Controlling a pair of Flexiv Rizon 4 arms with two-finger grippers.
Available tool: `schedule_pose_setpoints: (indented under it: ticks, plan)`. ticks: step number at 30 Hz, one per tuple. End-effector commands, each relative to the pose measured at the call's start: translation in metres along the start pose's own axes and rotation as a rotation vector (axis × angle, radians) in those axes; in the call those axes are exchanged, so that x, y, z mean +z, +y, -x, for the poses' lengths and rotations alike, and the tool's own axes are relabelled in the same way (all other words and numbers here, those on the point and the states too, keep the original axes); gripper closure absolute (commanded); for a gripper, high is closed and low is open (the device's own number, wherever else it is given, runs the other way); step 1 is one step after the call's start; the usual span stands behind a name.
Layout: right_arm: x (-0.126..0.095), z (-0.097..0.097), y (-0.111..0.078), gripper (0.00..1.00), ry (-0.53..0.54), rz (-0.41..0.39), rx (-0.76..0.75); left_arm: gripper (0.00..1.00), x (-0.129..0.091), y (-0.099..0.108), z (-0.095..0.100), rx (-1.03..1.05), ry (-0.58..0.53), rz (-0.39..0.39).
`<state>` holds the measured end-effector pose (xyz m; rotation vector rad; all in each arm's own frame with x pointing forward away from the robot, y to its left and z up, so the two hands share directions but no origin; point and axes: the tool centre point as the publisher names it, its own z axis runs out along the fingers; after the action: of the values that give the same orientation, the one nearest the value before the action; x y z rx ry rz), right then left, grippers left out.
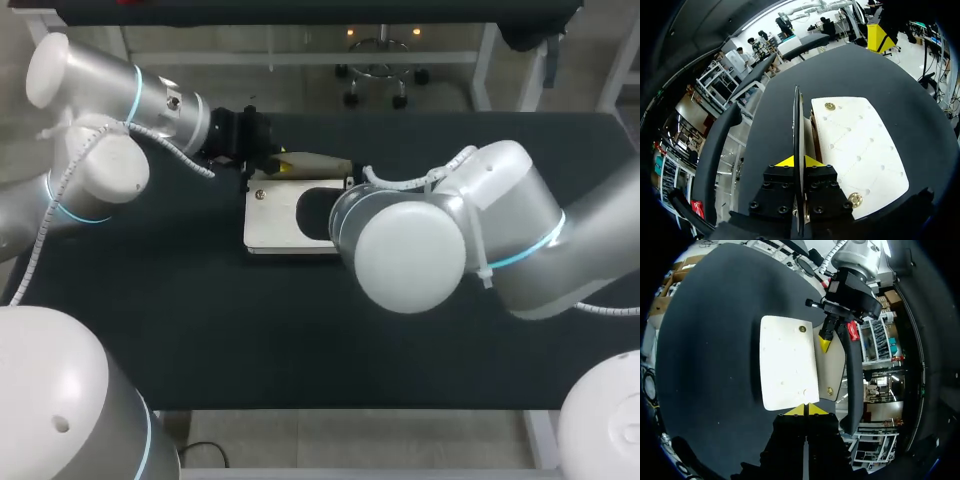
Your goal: Pick up the bag, open it, inspect its contents, close it, and place it on the opposite side
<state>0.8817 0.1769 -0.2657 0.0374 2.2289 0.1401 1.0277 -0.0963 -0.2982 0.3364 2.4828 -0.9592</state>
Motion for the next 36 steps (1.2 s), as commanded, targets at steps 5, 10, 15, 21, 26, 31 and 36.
schedule_pose_setpoints:
  ticks: [5,10,15,21,26,31,36]
  plan:
    - [0.022,-0.039,0.029,1.0,-0.06,-0.042,0.001,1.0,0.0,0.011,-0.009,0.042,-0.025,-0.003]
    - [0.026,-0.052,0.035,1.0,-0.042,-0.029,-0.003,1.0,0.001,0.019,-0.011,0.042,-0.043,-0.019]
    - [0.037,-0.062,0.035,1.0,-0.039,-0.044,-0.021,1.0,0.003,0.024,-0.016,0.059,-0.029,-0.015]
    - [0.054,-0.067,0.026,1.0,-0.021,-0.07,0.006,1.0,0.003,0.028,-0.017,0.068,-0.019,-0.019]
    - [0.061,-0.072,0.024,1.0,-0.002,-0.06,0.017,1.0,0.006,0.028,-0.018,0.066,-0.015,-0.025]
    - [0.068,-0.072,0.017,0.82,0.0,-0.061,0.03,1.0,0.006,0.027,-0.02,0.077,-0.011,-0.03]
    - [0.073,-0.073,0.012,0.8,0.002,-0.065,0.045,1.0,0.008,0.027,-0.02,0.079,-0.007,-0.027]
